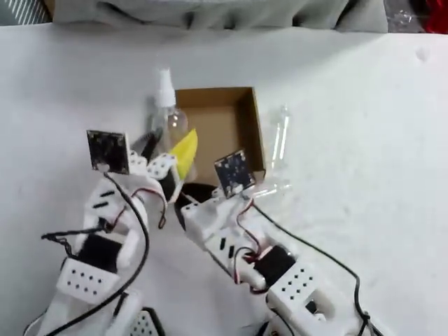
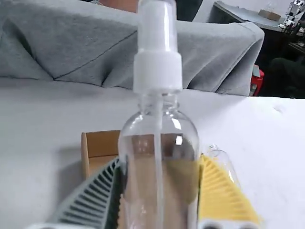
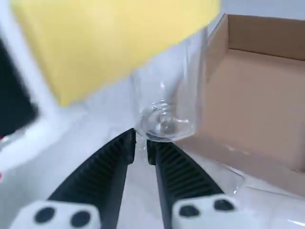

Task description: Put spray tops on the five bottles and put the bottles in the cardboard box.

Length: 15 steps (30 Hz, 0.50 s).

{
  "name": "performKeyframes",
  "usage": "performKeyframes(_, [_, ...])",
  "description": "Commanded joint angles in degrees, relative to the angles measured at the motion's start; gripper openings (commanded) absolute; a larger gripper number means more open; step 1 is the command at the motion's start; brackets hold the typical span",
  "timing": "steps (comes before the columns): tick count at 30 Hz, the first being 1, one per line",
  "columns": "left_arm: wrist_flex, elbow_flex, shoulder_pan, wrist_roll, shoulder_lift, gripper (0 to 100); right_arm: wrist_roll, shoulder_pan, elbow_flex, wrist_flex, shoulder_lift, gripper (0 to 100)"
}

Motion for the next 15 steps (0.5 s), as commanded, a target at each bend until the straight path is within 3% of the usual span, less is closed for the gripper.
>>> performKeyframes(1, [2.81, -0.26, 2.59, -0.88, -4.26, 2, -0.53, 1.98, -0.79, -1.19, -1.19, 1.8])
performKeyframes(15, [3.08, 2.55, 2.95, -0.88, -8.31, 2, -0.53, 5.41, -0.62, -2.86, -1.27, 1.8])
